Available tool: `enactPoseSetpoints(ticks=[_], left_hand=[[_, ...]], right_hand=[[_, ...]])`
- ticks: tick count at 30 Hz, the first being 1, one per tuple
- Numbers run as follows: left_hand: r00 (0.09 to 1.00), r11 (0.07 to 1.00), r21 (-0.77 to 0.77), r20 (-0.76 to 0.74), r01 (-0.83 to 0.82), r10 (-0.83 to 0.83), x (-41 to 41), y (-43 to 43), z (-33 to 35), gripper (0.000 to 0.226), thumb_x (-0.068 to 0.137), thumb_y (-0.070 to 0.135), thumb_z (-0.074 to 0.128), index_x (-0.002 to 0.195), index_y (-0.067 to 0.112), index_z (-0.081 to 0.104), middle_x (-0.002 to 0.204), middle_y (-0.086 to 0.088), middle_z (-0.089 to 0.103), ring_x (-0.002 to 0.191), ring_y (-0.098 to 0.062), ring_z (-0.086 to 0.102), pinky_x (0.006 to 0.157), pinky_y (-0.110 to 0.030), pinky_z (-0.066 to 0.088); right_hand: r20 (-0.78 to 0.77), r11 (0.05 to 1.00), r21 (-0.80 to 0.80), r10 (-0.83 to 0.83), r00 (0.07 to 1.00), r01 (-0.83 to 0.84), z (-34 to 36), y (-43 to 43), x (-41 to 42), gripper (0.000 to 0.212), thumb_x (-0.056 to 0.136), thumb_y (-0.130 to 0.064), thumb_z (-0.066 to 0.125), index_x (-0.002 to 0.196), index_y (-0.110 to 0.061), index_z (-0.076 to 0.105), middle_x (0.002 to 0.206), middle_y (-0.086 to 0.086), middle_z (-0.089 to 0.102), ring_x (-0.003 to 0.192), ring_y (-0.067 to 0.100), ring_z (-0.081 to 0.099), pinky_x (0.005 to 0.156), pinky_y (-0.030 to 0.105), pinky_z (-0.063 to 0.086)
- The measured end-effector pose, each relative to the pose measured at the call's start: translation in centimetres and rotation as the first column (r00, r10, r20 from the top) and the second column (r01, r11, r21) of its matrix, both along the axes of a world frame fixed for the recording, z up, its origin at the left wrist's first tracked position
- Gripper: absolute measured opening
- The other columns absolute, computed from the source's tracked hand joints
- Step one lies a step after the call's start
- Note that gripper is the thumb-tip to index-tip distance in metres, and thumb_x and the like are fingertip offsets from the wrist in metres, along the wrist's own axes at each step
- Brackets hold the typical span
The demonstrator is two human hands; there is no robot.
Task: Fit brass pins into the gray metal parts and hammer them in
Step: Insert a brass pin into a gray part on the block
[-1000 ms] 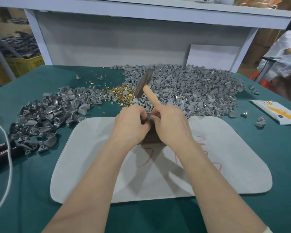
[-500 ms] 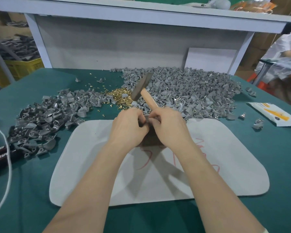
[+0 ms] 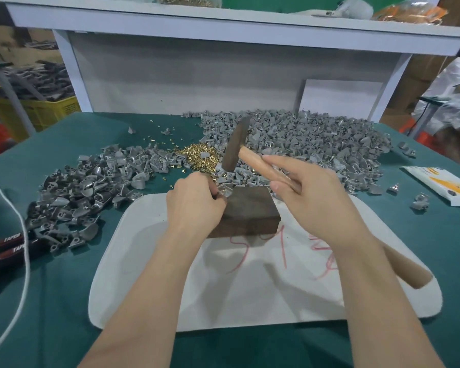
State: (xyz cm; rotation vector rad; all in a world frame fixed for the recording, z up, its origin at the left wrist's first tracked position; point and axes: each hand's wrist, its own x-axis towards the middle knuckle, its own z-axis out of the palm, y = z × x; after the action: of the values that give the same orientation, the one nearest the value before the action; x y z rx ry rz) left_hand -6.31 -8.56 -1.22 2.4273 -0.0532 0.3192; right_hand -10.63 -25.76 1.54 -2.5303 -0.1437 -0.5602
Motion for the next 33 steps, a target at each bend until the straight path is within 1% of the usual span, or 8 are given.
enactPoseSetpoints(ticks=[4,9,14,19,23,26,31,33], left_hand=[[1.000,1.000,0.009,0.012,-0.015,0.015,0.1,0.0,-0.2,0.009,0.082,0.018,0.063,0.075,0.012,0.064,0.091,-0.009,0.068,0.095,-0.033,0.059,0.085,-0.041,0.049],[1.000,0.999,0.034,-0.004,-0.010,0.011,0.3,0.0,-0.2,0.010,0.082,0.021,0.065,0.078,0.012,0.067,0.091,-0.008,0.068,0.095,-0.033,0.059,0.084,-0.040,0.048],[0.999,0.999,0.031,0.031,-0.011,0.011,0.3,-0.1,-0.3,0.012,0.082,0.018,0.064,0.077,0.008,0.069,0.085,-0.011,0.069,0.091,-0.035,0.060,0.082,-0.041,0.050],[1.000,0.999,0.035,0.013,0.003,-0.003,0.3,0.0,-0.1,0.011,0.082,0.020,0.066,0.073,0.013,0.063,0.090,-0.010,0.068,0.093,-0.034,0.060,0.083,-0.041,0.049],[0.999,1.000,0.027,0.035,0.007,-0.008,0.3,0.0,-0.2,0.013,0.082,0.017,0.064,0.076,0.006,0.068,0.085,-0.012,0.069,0.089,-0.035,0.061,0.080,-0.042,0.050],[0.999,1.000,0.004,0.032,0.001,-0.002,0.2,0.0,-0.3,0.013,0.082,0.014,0.062,0.074,0.005,0.067,0.077,-0.013,0.068,0.084,-0.036,0.062,0.077,-0.040,0.051],[0.997,0.997,-0.026,0.003,0.071,-0.071,0.1,-0.1,-0.1,0.011,0.082,0.017,0.065,0.071,0.015,0.062,0.081,-0.005,0.067,0.090,-0.031,0.062,0.084,-0.039,0.050],[0.990,0.991,-0.026,-0.026,0.134,-0.135,-0.1,-0.4,0.0,0.013,0.081,0.018,0.067,0.071,0.022,0.059,0.079,0.000,0.064,0.091,-0.028,0.062,0.084,-0.037,0.049]], right_hand=[[0.056,1.000,0.003,0.009,0.998,-0.009,0.9,0.1,-1.0,0.045,0.089,-0.028,0.058,0.126,-0.052,0.049,0.113,-0.019,0.066,0.102,0.012,0.060,0.088,0.028,0.046],[-0.171,0.982,-0.183,0.005,0.985,-0.036,1.1,0.3,-1.3,0.045,0.091,-0.030,0.055,0.126,-0.056,0.046,0.088,-0.015,0.062,0.094,0.019,0.060,0.078,0.029,0.045],[0.032,0.999,-0.048,-0.011,0.999,0.013,1.4,0.5,-1.6,0.046,0.090,-0.029,0.055,0.127,-0.055,0.046,0.111,-0.015,0.067,0.101,0.019,0.062,0.089,0.037,0.049],[-0.183,0.984,-0.176,-0.010,0.983,-0.022,1.1,0.6,-1.5,0.045,0.091,-0.030,0.055,0.125,-0.058,0.046,0.082,-0.017,0.054,0.092,0.020,0.059,0.077,0.031,0.047],[-0.011,0.996,-0.081,-0.046,0.999,0.045,1.4,0.9,-1.7,0.045,0.092,-0.031,0.054,0.126,-0.058,0.045,0.109,-0.018,0.066,0.099,0.018,0.061,0.087,0.034,0.050],[0.093,0.998,0.023,-0.053,0.994,0.051,1.7,0.8,-1.6,0.046,0.091,-0.029,0.054,0.127,-0.056,0.044,0.111,-0.014,0.067,0.096,0.019,0.062,0.089,0.037,0.050],[-0.033,0.993,-0.116,-0.014,0.999,0.010,0.4,1.8,-1.0,0.057,0.095,-0.020,0.044,0.133,-0.060,0.032,0.119,-0.005,0.062,0.104,0.026,0.058,0.088,0.040,0.048],[-0.052,0.993,-0.114,-0.036,0.998,0.030,-0.4,2.2,-0.2,0.049,0.094,-0.015,0.042,0.123,-0.053,0.051,0.104,-0.001,0.056,0.097,0.028,0.058,0.082,0.039,0.048]])
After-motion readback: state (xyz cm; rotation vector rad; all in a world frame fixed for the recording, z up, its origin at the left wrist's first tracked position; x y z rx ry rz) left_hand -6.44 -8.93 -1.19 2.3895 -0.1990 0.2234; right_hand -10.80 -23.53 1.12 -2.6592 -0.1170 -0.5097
